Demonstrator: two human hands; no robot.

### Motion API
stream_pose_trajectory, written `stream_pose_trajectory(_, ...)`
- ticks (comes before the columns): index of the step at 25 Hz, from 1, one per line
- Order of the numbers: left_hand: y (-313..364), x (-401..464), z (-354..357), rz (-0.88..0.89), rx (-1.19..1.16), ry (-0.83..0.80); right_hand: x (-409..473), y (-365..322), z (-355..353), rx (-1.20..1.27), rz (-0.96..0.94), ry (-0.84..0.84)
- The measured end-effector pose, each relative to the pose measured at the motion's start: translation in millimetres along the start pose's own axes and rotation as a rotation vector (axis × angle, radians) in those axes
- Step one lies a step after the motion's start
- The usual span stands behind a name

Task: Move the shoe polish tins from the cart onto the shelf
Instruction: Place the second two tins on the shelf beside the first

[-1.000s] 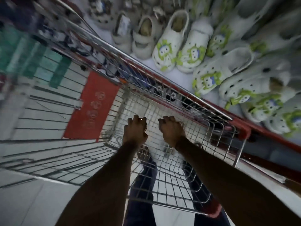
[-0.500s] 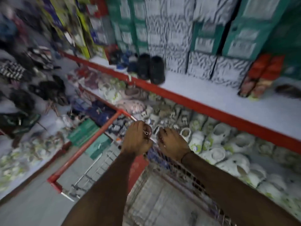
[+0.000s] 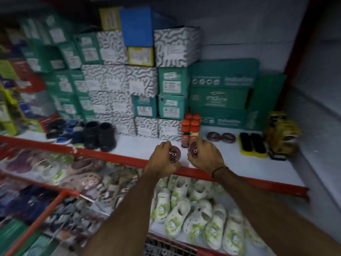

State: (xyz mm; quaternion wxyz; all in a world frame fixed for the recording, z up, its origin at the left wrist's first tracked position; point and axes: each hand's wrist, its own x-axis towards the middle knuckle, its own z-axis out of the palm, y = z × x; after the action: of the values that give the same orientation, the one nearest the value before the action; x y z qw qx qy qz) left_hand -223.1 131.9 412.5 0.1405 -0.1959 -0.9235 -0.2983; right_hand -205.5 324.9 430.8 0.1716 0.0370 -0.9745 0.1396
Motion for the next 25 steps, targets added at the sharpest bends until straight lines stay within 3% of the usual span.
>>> stream_pose_trajectory(3,41.4,26.1,44.9,0.000,-0.090,-0.108,-10.8,63.4,-9.3,-0.075,0.154,-0.079)
stream_pose_trajectory(6,67.4,41.0,87.0,0.023,-0.056,-0.183,-17.3,98.9,-6.8,-0.134,0.173,-0.146)
stream_pose_trajectory(11,85.0,71.4,124.7,0.154,-0.013,-0.246,-12.4,127.0,0.7,-0.309,0.115,-0.040)
stream_pose_trajectory(25,84.5,107.3,156.2,0.228,0.192,-0.220,17.6,169.9,13.1,-0.386,0.133,-0.135)
